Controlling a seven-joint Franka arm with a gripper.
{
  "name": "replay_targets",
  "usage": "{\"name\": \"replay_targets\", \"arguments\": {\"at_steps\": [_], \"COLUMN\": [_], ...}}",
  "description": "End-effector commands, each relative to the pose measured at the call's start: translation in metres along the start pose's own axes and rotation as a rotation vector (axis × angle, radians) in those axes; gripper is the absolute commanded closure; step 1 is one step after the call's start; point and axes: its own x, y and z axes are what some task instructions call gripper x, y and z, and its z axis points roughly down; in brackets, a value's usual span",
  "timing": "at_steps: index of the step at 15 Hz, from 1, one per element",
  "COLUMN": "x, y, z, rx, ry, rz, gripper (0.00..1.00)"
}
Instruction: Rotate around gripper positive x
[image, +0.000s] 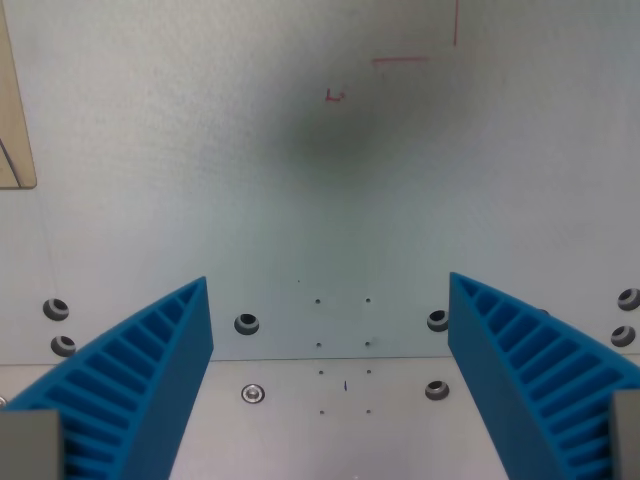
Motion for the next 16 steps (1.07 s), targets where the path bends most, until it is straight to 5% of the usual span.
{"name": "replay_targets", "arguments": {"at_steps": [1, 16], "x": [0.0000, 0.0000], "y": [0.0000, 0.0000], "z": [-0.0015, -0.0015], "rx": [0.012, 0.187], "ry": [0.004, 0.004], "rz": [0.000, 0.000], "gripper": [0.00, 0.00]}}
